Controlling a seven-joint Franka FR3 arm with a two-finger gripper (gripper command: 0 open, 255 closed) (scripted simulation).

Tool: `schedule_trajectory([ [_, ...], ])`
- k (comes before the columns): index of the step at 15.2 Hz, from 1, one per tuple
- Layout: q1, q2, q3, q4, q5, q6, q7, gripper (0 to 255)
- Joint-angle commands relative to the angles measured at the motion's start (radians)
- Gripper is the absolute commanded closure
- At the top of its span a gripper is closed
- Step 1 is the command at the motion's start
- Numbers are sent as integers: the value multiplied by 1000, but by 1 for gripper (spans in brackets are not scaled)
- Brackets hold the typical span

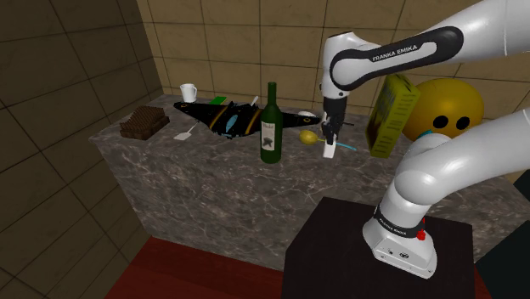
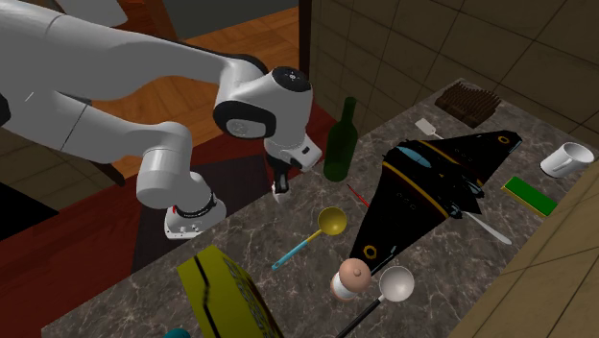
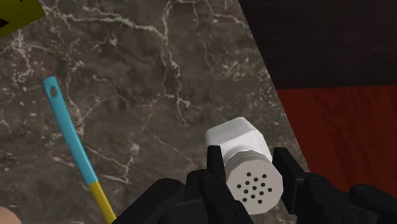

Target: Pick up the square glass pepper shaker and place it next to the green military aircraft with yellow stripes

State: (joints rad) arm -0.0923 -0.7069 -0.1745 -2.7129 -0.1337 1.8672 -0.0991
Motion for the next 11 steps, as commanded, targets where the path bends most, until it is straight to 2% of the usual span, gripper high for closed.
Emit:
schedule_trajectory([
  [1, 1, -5, 2, 26, 3, -31, -1, 255],
  [11, 5, -30, 17, 145, 16, -175, -4, 255],
])
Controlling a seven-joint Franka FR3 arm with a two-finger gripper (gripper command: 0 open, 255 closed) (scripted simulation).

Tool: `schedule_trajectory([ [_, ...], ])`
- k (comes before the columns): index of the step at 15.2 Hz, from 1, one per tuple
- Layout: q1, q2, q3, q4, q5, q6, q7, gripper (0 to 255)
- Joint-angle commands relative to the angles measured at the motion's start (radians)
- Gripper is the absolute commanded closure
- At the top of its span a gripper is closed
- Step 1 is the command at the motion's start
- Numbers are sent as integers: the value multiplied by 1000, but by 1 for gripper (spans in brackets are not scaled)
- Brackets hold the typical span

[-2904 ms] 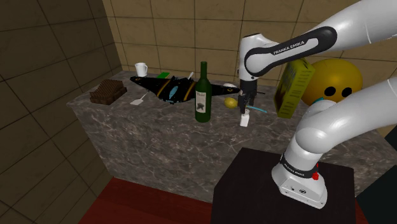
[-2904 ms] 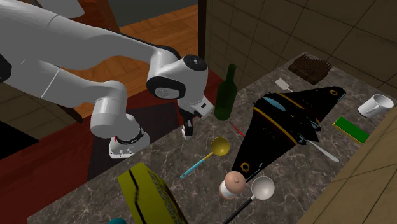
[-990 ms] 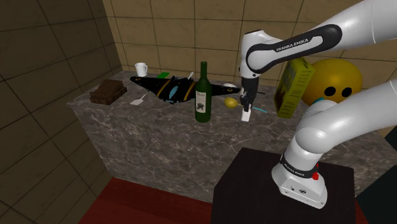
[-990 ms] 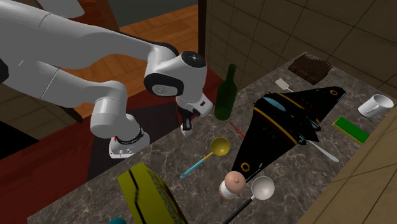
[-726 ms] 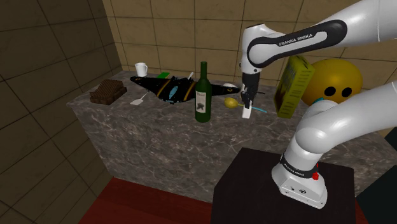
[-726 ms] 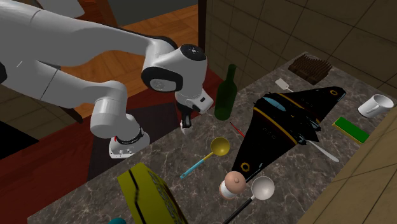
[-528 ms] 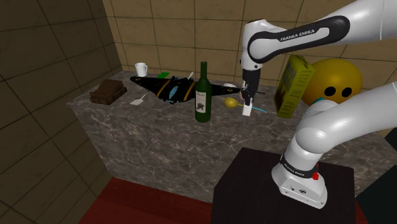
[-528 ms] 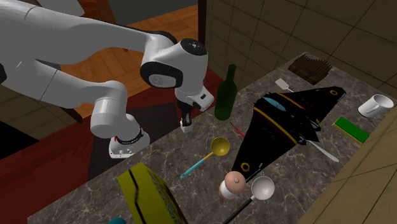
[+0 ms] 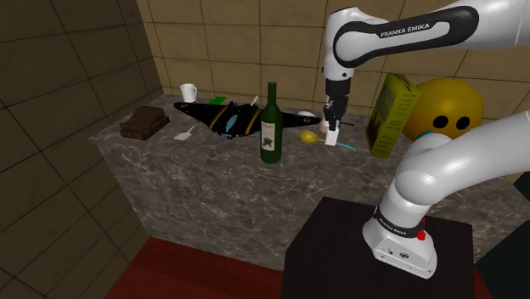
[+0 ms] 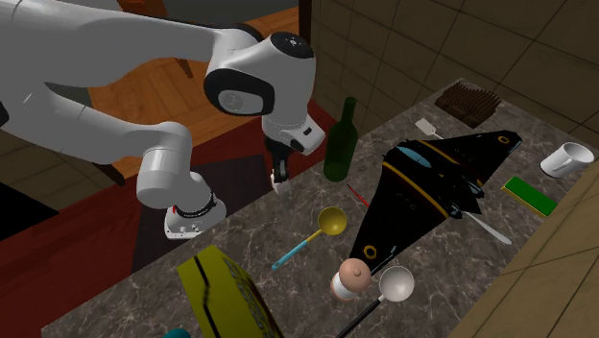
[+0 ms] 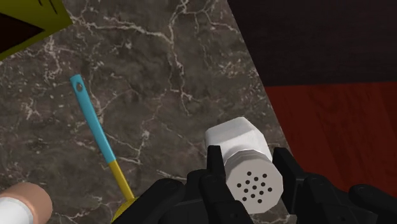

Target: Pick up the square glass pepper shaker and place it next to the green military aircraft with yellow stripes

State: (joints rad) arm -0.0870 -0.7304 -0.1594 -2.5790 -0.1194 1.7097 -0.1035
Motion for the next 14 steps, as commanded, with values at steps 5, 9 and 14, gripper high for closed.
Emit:
schedule_trajectory([
  [5, 2, -9, 8, 77, 7, -86, -2, 255],
  [9, 4, -6, 13, 132, 11, -138, -3, 255],
  [14, 28, 161, 20, 255, 36, -95, 12, 255],
])
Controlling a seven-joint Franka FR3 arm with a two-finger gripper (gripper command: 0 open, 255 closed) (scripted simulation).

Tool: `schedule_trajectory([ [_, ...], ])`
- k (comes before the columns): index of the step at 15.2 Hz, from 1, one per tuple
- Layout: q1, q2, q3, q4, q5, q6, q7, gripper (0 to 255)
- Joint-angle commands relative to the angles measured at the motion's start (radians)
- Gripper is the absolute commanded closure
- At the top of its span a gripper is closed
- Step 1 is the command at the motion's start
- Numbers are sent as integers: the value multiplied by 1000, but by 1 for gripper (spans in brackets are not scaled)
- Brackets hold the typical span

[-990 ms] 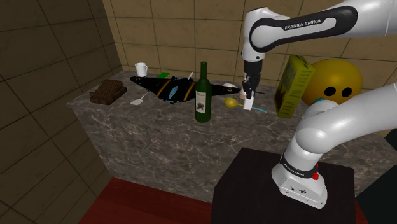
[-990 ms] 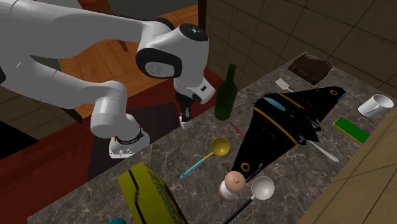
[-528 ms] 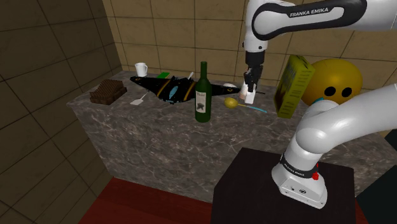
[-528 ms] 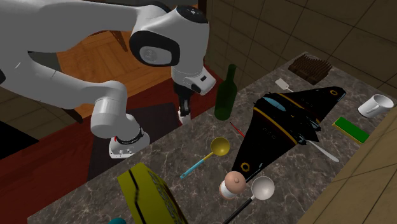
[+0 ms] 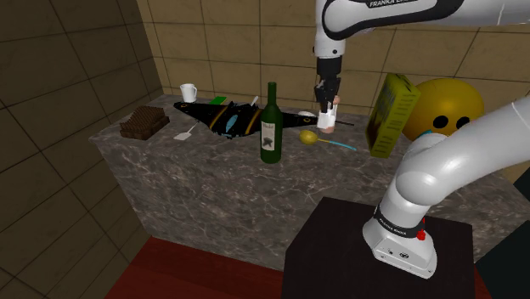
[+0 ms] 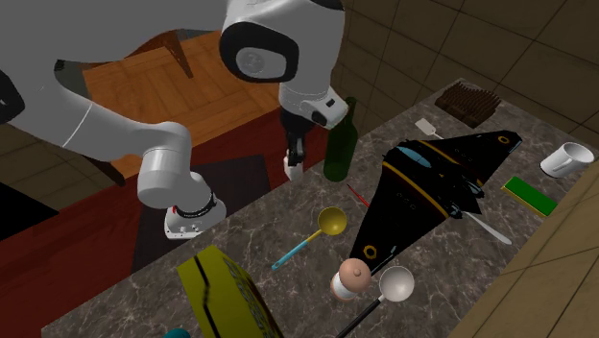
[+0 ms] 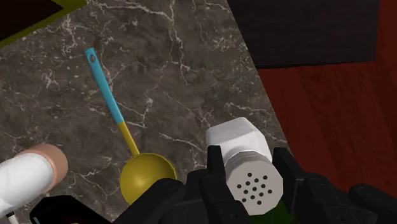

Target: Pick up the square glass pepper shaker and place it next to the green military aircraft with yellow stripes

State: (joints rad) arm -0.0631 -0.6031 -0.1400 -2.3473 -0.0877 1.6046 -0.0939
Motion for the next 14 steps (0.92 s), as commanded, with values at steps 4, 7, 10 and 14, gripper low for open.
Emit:
schedule_trajectory([
  [4, 23, 196, 5, 153, 28, 41, 13, 255],
  [7, 34, 316, 8, 263, 45, 51, 18, 255],
  [10, 40, 404, 10, 352, 57, 50, 20, 255],
  [14, 40, 407, 9, 301, 57, 103, 20, 255],
])
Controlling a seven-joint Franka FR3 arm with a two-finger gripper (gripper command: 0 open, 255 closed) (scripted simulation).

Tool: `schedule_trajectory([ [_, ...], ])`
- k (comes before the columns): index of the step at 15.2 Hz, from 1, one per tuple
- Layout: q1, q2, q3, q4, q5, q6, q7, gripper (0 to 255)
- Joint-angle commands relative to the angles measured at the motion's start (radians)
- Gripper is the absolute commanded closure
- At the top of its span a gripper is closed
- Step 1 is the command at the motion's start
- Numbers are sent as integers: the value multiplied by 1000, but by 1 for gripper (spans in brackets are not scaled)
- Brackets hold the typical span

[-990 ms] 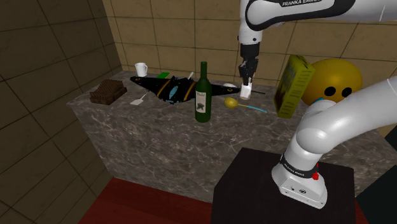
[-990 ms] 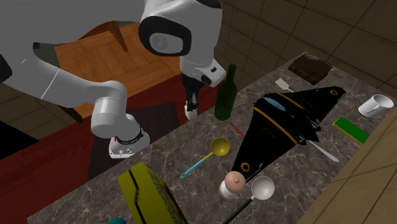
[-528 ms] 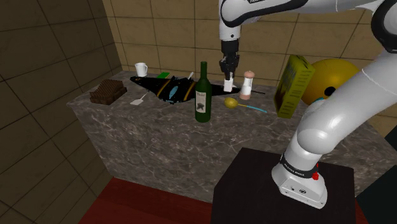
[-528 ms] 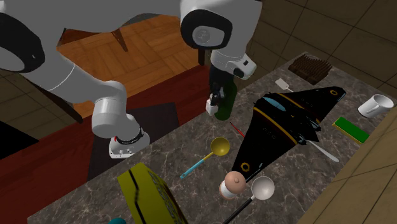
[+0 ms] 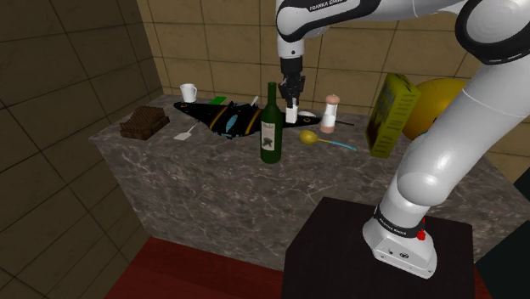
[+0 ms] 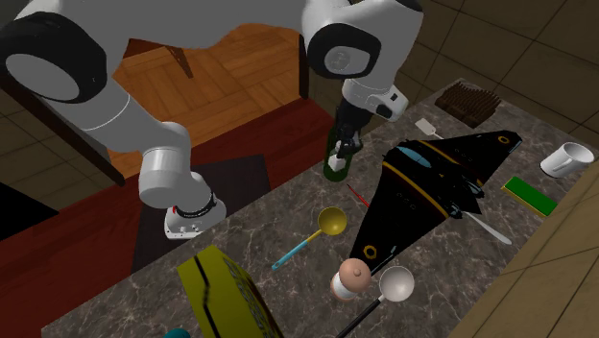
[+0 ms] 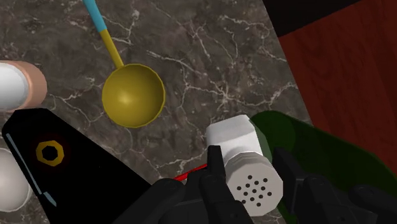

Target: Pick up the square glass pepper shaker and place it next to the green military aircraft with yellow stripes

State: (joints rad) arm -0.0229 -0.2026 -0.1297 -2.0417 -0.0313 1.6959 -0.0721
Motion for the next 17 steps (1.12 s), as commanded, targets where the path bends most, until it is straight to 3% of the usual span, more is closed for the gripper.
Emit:
schedule_trajectory([
  [1, -1, 8, -1, -17, 0, 26, -1, 255],
  [17, -2, 58, -7, -183, 3, 242, -4, 255],
])
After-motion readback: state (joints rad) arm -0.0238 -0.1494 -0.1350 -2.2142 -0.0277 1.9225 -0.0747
